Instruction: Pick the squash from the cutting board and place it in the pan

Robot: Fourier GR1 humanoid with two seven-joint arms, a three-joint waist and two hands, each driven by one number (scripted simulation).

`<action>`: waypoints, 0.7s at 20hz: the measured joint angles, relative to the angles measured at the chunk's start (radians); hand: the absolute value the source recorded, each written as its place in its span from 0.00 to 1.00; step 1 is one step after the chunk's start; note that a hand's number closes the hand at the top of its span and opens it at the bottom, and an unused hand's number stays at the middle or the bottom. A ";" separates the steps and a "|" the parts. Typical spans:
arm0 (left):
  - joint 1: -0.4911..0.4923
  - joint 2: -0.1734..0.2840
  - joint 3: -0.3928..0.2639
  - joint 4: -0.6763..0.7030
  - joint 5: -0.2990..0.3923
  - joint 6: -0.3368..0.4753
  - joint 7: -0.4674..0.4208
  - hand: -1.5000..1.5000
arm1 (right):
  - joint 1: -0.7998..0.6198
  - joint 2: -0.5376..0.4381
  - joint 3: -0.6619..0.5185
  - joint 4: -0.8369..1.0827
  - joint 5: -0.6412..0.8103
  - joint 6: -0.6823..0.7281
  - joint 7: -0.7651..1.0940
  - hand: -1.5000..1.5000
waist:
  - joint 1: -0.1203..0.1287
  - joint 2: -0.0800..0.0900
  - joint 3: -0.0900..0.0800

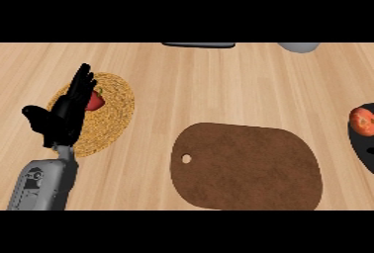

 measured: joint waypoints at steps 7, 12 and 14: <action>0.019 0.004 0.011 0.001 0.002 0.002 0.002 0.50 | 0.004 -0.059 -0.128 0.067 -0.127 0.138 -0.116 0.00 | -0.024 -0.007 -0.001; 0.037 0.008 0.021 -0.005 0.006 0.004 0.002 0.50 | 0.075 -0.129 -0.163 0.094 -0.176 0.278 -0.119 0.00 | -0.045 -0.014 -0.002; 0.041 0.009 0.023 -0.015 0.004 0.010 0.010 0.50 | 0.112 -0.150 -0.169 0.087 -0.191 0.316 -0.121 0.00 | -0.054 -0.018 -0.002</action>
